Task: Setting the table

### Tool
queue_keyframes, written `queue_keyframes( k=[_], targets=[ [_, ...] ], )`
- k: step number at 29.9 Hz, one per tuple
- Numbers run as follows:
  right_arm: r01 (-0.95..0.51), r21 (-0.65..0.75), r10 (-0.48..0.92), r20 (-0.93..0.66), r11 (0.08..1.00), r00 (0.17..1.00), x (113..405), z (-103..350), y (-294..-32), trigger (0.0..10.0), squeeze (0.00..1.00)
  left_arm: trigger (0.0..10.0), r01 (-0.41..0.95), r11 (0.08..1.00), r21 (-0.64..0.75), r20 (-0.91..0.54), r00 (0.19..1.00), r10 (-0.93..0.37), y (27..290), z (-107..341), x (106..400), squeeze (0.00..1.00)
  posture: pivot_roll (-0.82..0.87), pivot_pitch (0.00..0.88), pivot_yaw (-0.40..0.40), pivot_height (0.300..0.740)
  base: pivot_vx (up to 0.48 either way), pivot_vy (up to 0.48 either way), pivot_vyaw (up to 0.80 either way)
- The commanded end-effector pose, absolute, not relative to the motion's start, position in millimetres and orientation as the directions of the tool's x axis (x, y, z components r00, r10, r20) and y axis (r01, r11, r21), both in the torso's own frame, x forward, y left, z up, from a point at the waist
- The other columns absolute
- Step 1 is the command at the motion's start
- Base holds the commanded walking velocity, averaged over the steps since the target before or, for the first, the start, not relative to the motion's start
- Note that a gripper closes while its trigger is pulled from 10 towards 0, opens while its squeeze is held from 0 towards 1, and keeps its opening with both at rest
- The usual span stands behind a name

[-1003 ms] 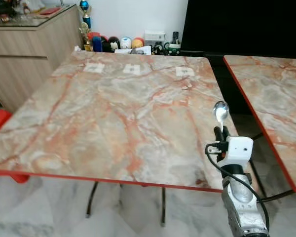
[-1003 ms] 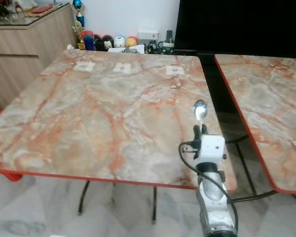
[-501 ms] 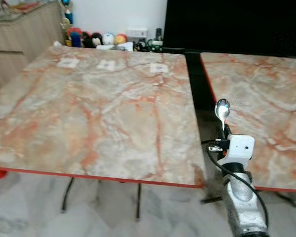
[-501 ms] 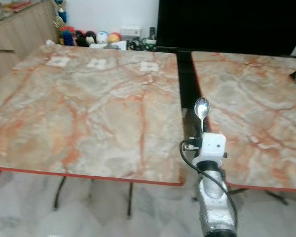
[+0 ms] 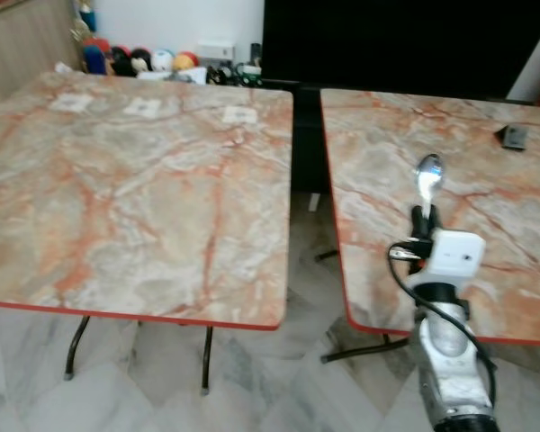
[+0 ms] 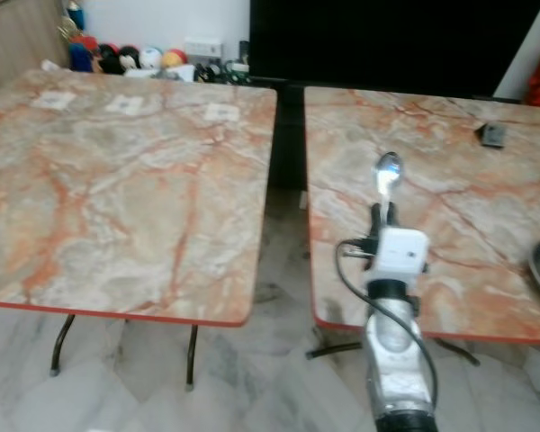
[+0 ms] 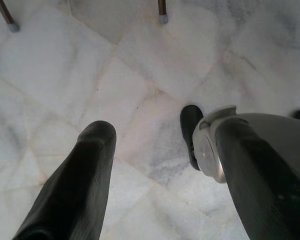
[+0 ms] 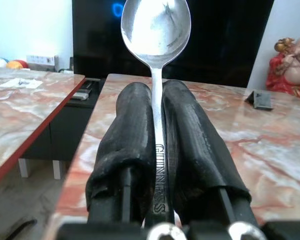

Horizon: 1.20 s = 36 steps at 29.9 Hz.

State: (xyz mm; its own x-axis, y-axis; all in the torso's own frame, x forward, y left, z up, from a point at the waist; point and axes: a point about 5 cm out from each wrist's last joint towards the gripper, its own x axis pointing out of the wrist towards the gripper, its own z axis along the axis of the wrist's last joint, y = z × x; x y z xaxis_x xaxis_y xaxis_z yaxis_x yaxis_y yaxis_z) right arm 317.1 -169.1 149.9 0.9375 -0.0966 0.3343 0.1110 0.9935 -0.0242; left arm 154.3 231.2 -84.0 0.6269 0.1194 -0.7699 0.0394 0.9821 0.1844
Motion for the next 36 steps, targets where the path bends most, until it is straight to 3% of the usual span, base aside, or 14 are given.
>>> queue_keyframes(
  k=[1, 36],
  targets=[
    [0.145, -0.028, -0.126, 0.355, 0.989, 0.926, 314.9, 154.4, -178.5, 10.0, 0.0, 10.0, 0.056, 0.983, 0.176, -0.787, 0.608, 0.106, 227.6, -87.6, 148.0, 0.0, 0.01, 0.098, -0.026, 0.74, 0.0, -0.349, 0.0],
    [0.193, -0.033, -0.168, 0.369, 0.981, 0.914, 315.0, 160.2, -185.7, 10.0, 0.0, 10.0, 0.069, 0.981, 0.179, -0.787, 0.608, 0.101, 226.5, -87.7, 148.1, 0.0, 0.01, 0.095, -0.024, 0.74, 0.0, -0.347, 0.0]
  ],
)
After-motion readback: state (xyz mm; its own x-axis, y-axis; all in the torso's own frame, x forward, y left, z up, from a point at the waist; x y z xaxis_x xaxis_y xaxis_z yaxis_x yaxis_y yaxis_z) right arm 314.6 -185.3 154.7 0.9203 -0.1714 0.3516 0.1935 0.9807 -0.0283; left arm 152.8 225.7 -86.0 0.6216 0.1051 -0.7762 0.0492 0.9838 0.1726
